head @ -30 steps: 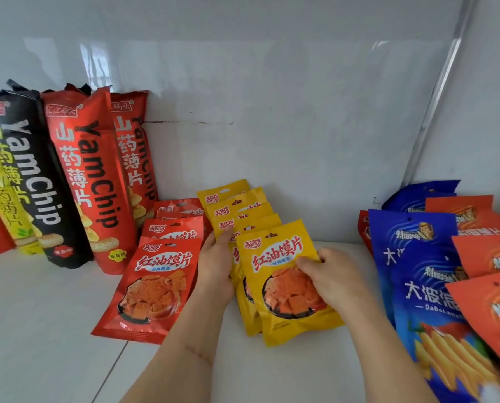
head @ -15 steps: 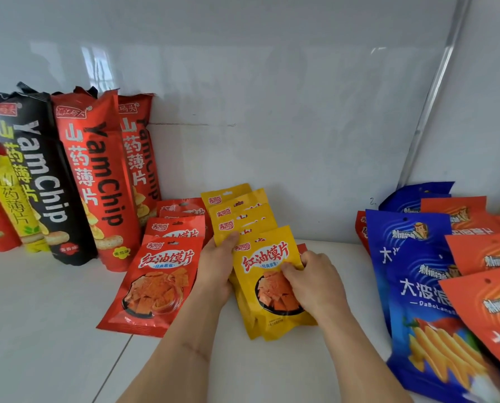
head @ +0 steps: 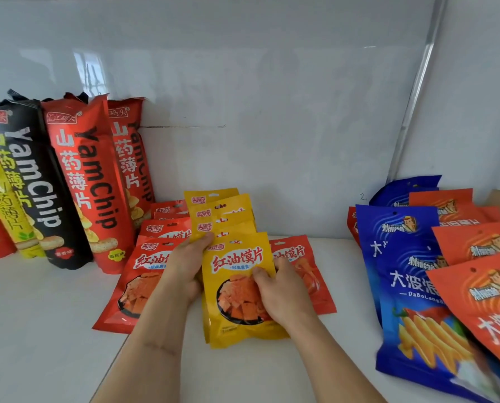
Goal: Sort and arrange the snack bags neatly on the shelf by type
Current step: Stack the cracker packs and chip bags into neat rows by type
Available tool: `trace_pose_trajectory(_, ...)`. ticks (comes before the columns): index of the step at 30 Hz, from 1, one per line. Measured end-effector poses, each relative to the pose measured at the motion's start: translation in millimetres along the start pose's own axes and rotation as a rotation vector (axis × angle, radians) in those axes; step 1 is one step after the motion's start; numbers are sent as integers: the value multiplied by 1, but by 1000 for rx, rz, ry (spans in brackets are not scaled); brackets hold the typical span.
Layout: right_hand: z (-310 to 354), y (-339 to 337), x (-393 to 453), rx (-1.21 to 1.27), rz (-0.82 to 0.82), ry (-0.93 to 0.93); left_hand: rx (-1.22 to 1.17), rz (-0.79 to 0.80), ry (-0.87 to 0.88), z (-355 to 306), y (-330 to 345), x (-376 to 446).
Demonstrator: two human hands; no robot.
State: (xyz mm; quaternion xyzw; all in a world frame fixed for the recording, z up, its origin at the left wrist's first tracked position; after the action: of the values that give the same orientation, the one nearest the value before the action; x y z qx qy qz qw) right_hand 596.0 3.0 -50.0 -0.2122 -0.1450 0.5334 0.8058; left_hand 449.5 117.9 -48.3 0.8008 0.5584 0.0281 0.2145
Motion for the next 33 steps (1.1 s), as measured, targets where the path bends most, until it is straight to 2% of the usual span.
trace_pose_trajectory(4,-9,-15,0,-5,-53,29,-11,71,-8,9,20,7)
trace_pose_trajectory(10,-23,-41,-6,-144,-173,124,44,167,-85,20,57,23)
trace_pose_trajectory(14,-20,-40,-5,-216,-202,102,58,207,-144,23,59,32)
trace_pose_trajectory(20,-12,-14,-5,-288,-121,70,148,155,-184,20,31,42)
trace_pose_trajectory(25,-11,-9,-5,-349,-137,88,247,113,-169,18,26,45)
trace_pose_trajectory(30,-10,-4,-6,-417,-161,78,484,63,-170,4,20,50)
trace_pose_trajectory(33,-11,-4,-6,-418,-184,66,515,53,-180,-1,19,48)
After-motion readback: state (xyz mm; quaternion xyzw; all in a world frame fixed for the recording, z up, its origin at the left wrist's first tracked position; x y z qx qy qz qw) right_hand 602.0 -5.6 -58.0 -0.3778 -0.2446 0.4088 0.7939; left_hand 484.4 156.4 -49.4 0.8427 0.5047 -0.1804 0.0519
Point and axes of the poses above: each hand's wrist, its own x-axis towards the middle knuckle, its own y-axis out of the palm, z = x × y, the point moved 5 cm from there along x, towards the middle knuckle, and after that the axes turned 7 degrees about z, right-handed, at the moved point
